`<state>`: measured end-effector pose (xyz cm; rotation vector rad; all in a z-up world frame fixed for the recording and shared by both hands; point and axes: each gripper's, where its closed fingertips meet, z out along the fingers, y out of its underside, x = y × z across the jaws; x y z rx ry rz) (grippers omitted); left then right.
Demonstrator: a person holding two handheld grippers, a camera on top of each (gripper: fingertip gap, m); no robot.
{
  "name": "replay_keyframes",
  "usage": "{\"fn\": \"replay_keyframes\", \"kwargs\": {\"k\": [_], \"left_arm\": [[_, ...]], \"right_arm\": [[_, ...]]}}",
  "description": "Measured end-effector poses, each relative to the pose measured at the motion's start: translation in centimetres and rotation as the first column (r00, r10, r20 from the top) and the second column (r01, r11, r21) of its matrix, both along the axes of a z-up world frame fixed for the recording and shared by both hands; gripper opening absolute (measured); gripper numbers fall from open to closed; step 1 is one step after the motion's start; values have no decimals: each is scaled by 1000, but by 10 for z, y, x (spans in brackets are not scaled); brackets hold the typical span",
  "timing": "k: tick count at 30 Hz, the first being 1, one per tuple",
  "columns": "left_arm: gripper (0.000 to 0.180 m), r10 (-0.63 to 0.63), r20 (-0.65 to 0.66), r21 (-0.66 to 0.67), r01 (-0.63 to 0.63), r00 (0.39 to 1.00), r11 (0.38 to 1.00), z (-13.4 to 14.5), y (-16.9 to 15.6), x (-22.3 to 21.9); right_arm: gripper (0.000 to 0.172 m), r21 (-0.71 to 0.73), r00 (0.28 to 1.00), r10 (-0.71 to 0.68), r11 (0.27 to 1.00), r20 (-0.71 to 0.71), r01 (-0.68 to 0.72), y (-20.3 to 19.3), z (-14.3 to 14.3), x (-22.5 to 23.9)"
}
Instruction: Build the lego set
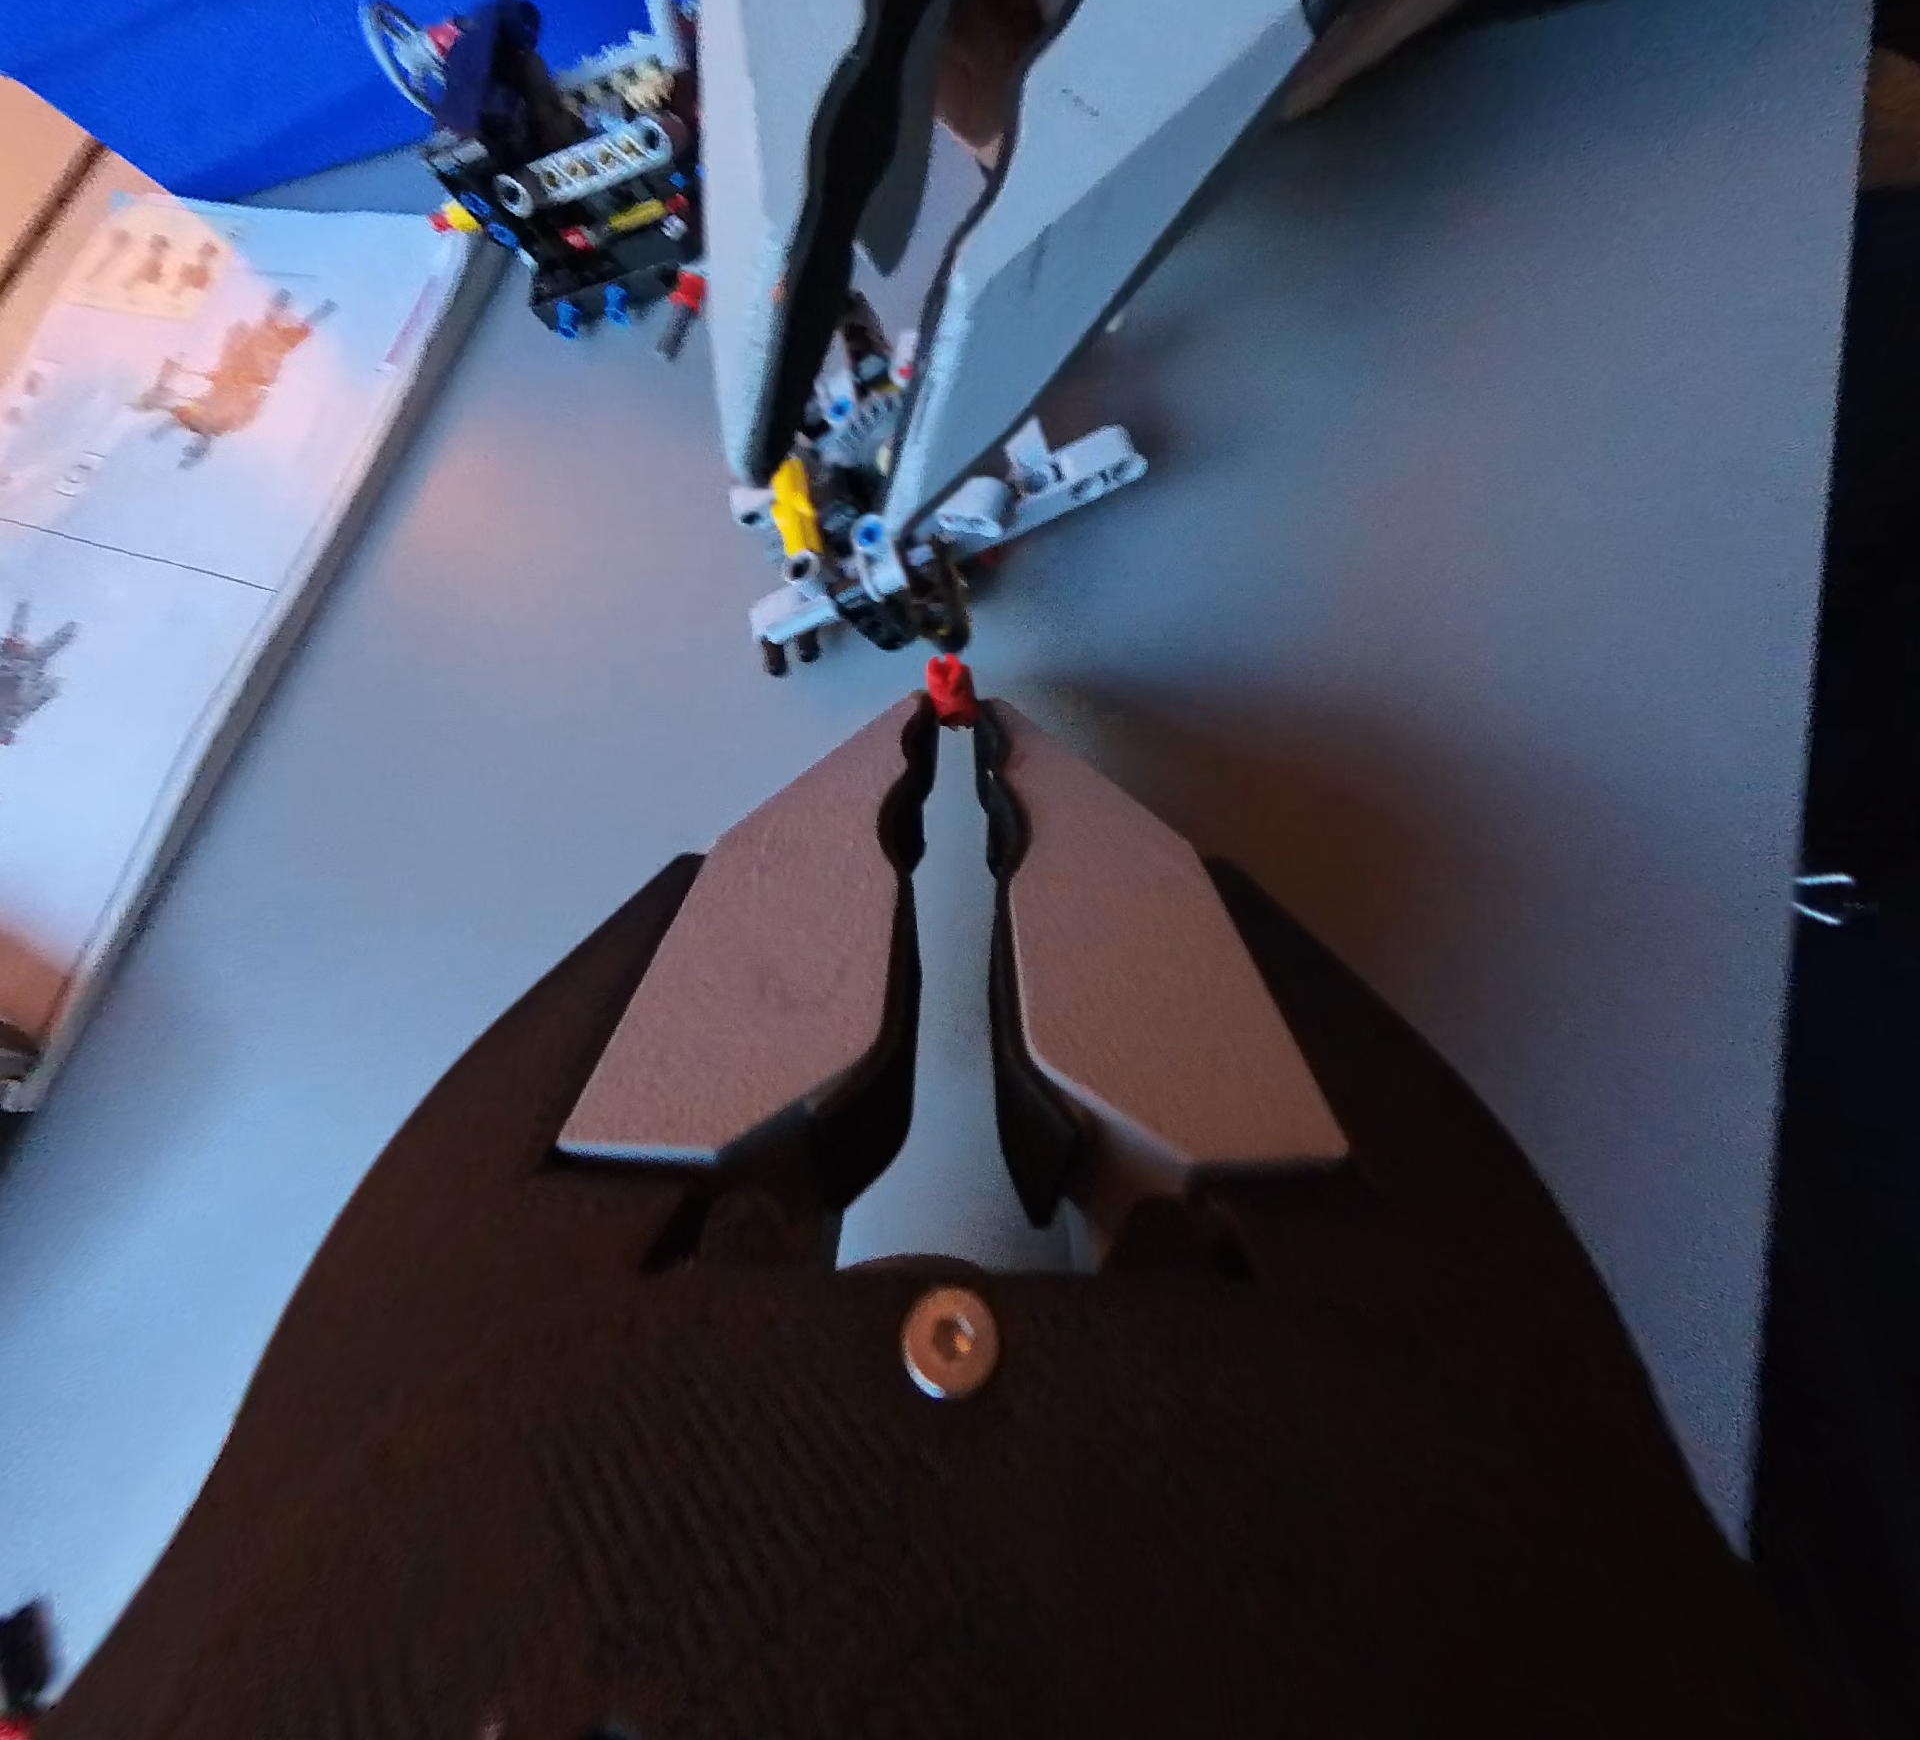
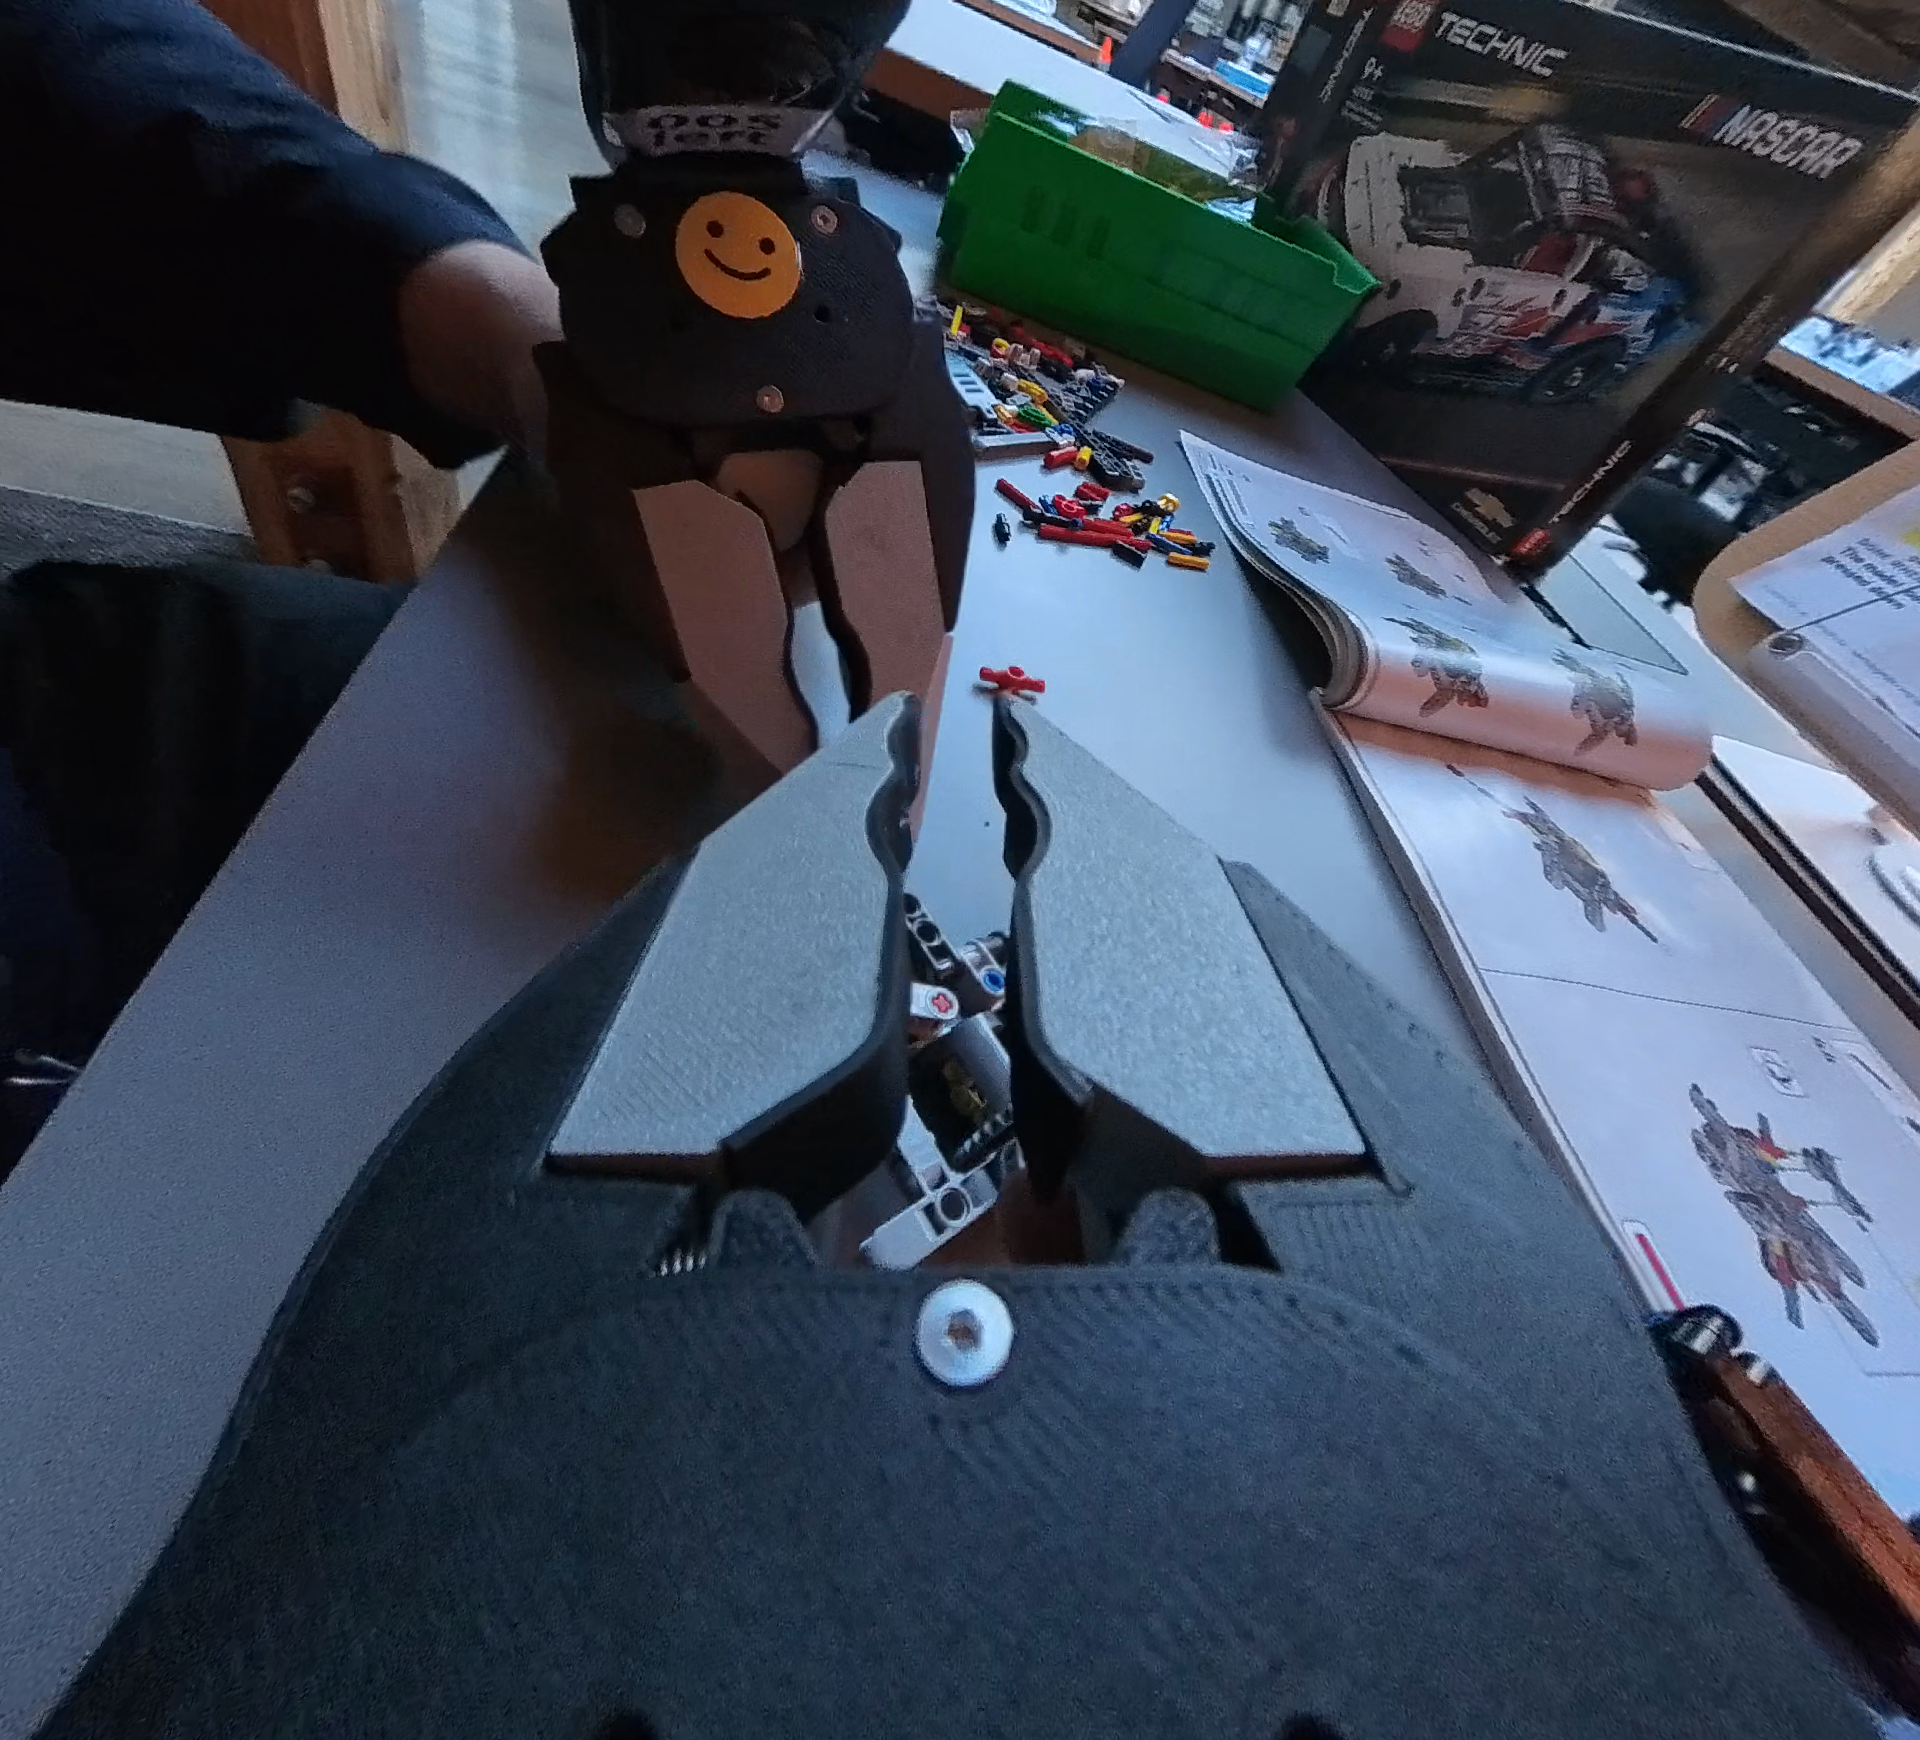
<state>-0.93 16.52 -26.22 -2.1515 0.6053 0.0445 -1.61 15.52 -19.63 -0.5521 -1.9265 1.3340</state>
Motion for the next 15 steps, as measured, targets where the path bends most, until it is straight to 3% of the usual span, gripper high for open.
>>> {"fn": "replay_keyframes", "kwargs": {"k": [3,9,15], "left_arm": [[4,12,-33,80,-9,999,997,9,8,-10],[4,19,1,95,-19,1000,995,13,12,-16],[4,56,34,129,-60,998,990,20,13,-23]], "right_arm": [[9,-42,1000,4,999,1,-4,6,4,-1],[9,-129,999,-9,992,32,13,18,10,-5],[9,-116,999,4,993,48,1,16,6,-6]]}}
